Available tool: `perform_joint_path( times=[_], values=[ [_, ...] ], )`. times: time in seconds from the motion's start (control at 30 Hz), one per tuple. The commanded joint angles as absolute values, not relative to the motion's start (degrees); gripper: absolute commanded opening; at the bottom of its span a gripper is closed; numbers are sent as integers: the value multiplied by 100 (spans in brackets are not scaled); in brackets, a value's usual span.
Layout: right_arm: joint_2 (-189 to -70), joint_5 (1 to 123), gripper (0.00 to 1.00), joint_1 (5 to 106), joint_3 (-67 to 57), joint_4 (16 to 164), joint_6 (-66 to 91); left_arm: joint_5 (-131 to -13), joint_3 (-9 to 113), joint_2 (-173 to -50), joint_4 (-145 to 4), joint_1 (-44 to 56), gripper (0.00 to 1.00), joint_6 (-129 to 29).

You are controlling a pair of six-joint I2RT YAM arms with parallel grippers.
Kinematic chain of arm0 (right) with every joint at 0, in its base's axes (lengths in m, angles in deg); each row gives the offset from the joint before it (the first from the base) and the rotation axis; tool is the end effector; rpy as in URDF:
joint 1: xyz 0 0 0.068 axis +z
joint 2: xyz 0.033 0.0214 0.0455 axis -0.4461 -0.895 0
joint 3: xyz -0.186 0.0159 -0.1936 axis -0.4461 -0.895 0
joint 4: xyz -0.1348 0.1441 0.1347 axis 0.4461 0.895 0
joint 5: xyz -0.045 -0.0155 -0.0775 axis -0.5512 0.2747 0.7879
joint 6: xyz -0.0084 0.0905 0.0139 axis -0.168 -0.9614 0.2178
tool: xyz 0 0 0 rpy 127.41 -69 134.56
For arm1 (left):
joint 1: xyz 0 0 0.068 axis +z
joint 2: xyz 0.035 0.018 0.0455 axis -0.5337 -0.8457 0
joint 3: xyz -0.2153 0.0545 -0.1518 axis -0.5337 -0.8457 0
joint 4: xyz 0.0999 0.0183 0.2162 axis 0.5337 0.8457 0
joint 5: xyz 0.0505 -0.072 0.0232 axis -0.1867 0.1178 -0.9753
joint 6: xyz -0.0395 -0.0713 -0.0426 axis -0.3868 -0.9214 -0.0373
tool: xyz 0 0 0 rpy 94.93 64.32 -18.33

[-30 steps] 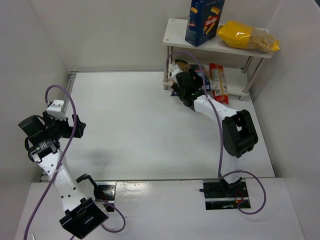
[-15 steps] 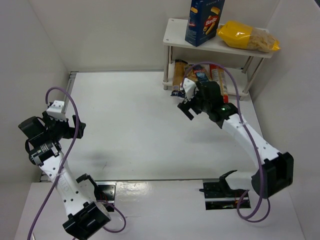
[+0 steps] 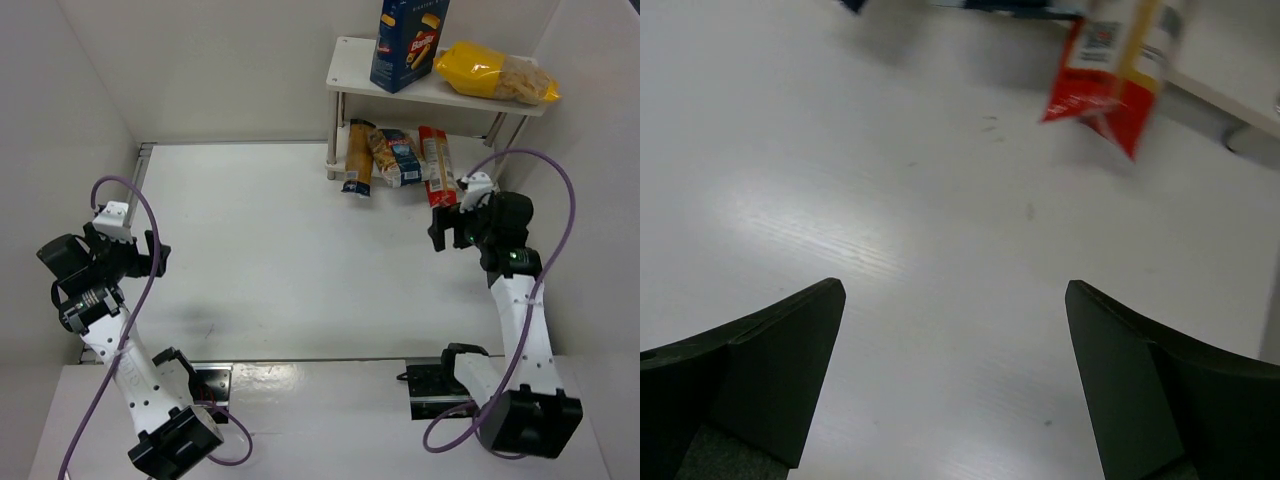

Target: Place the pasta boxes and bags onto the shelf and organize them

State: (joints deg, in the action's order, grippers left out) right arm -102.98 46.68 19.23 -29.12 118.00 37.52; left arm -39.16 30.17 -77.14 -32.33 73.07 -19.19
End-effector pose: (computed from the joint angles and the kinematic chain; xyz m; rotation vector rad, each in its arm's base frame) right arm 0.2238 0.0035 0.2933 -0.4279 2.0425 0.1505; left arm 0.1528 0.0602 0.3158 0.0649 1.9238 -0.0414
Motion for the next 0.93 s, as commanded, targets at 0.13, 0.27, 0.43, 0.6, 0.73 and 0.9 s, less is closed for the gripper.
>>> perform_joint_path(
  times=[0.13, 0.27, 0.43, 0.6, 0.73, 0.9],
  values=[
    [-9357, 5409, 99, 1174, -3225, 11671, 3117, -3942, 2928, -7649, -3491, 7347, 100, -2155],
    [-9409, 5339, 99, 883, -3226, 11724, 3117, -3942, 2928, -7649, -3491, 7347, 100, -2156],
    [-9409, 5339, 99, 821, -3226, 11724, 3117, -3942, 2928, -7649, -3491, 7347, 100, -2156],
    [-9523, 5277, 99, 768, -3226, 11724, 3117, -3942, 2928, -7649, -3491, 7347, 100, -2156],
    [-9576, 5224, 99, 768, -3226, 11724, 3169, -3942, 2928, -7649, -3491, 7347, 100, -2156],
    [-9770, 5163, 99, 716, -3226, 11724, 3170, -3942, 2928, -7649, -3491, 7347, 100, -2156]
  ],
)
